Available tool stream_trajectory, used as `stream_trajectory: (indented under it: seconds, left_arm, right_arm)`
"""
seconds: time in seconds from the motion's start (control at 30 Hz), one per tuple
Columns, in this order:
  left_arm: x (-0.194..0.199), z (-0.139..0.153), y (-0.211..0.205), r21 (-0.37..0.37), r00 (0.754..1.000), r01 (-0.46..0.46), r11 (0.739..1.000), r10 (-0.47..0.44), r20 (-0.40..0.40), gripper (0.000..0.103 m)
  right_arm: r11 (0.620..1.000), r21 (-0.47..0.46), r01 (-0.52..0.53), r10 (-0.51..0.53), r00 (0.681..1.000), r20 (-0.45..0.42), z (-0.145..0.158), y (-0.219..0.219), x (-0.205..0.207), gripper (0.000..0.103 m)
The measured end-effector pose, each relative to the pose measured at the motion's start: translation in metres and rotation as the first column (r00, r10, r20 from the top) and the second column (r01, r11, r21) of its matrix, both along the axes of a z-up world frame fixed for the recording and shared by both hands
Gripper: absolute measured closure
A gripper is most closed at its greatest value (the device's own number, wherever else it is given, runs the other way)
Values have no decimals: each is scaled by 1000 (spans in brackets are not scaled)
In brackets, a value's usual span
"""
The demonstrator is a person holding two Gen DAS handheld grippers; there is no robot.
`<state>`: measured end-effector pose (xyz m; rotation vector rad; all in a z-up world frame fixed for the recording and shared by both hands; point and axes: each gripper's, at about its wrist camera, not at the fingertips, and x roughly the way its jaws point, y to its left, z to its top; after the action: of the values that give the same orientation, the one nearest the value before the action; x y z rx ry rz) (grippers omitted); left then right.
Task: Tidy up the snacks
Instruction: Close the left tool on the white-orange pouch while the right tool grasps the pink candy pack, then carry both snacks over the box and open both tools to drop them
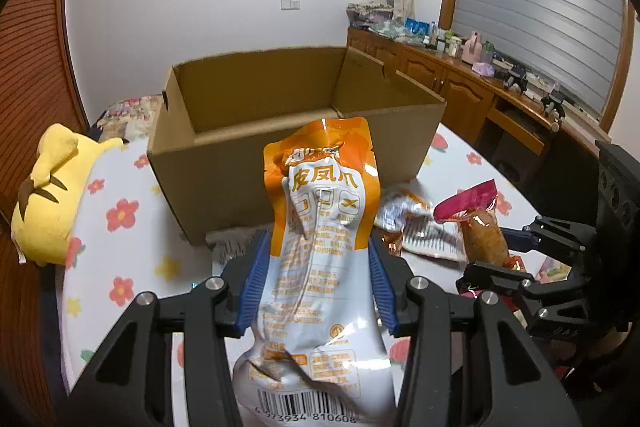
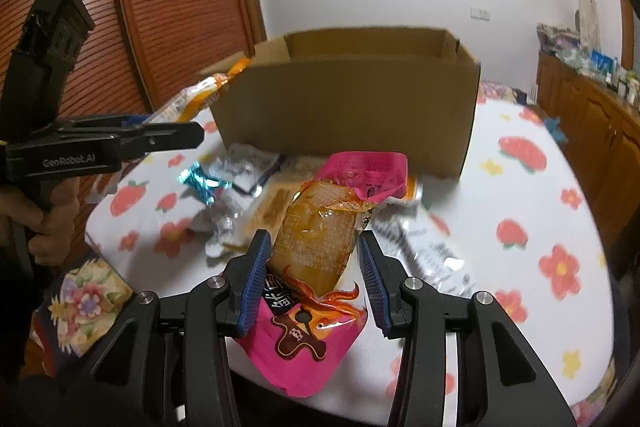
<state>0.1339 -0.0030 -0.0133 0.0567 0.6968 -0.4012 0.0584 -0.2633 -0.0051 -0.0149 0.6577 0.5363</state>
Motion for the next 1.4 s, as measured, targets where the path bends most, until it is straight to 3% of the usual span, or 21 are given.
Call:
stream_trajectory:
  seconds: [0.4,0.67,0.97,1.4]
  left_arm:
    - [51,46,3,0,997,-10,1000,10,71,56]
    - [97,61,-2,25,997,-13,1000,11,74,56]
    - [147,57,-6,55,999,-18,998,16,36,56]
    - [182,32,-18,94,999,-9,995,13,-40,55]
  right_arm:
    - [1000,-16,-15,17,991,133,60,-2,46,58]
    - [1000,-9,-21,22,989,147,83,-2,101,58]
    - [999,-21,-34,36,994,107,82,2,153,58]
    - [996,-65,-56,57,998,21,67,17,196,56]
